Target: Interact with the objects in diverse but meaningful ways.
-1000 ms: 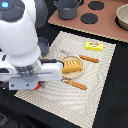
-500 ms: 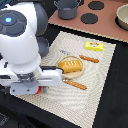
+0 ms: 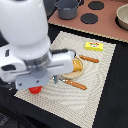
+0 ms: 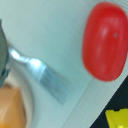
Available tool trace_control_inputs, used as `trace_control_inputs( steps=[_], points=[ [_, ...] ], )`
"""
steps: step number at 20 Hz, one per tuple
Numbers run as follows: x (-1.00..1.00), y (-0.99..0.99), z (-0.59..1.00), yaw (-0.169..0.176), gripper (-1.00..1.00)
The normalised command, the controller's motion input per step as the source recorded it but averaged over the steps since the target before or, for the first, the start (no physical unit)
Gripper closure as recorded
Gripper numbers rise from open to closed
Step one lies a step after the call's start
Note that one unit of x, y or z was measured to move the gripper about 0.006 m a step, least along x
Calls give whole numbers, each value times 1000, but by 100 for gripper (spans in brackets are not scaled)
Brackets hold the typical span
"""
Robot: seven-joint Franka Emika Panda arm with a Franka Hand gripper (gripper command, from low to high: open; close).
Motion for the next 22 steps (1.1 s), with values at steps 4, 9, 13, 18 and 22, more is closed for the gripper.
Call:
trace_control_inputs(
  steps=[4,9,13,18,22],
  points=[
    [510,825,374,103,-100],
    [568,867,347,59,-100],
    [586,883,308,27,-100],
    [419,953,322,46,-100],
    [306,944,294,76,-100]
  ],
)
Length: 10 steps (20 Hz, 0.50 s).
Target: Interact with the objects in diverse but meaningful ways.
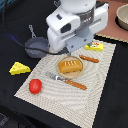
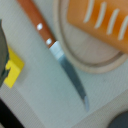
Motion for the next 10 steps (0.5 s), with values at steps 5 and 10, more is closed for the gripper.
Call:
trace_control_inputs(
  steps=[5,10],
  points=[
    [317,817,80,114,-100],
    [454,551,-216,146,-100]
  ],
)
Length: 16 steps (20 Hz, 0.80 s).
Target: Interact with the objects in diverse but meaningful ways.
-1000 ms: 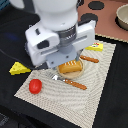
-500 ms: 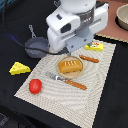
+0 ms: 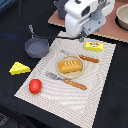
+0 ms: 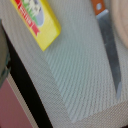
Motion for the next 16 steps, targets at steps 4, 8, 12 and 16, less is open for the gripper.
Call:
trace_control_inputs(
  steps=[4,8,12,16],
  points=[
    [689,349,-220,89,-100],
    [736,229,-107,55,-100],
    [785,236,-10,65,-100],
    [703,254,-41,76,-100]
  ],
)
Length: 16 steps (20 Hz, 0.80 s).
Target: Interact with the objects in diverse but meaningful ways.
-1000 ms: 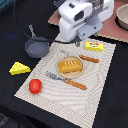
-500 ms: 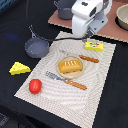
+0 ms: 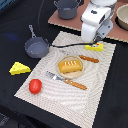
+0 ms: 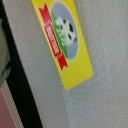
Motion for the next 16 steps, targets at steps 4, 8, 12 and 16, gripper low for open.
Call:
trace_control_inputs(
  steps=[4,8,12,16],
  points=[
    [297,184,-174,118,-100],
    [38,36,-167,98,-100],
    [61,-73,11,22,-100],
    [317,5,1,0,-100]
  ],
)
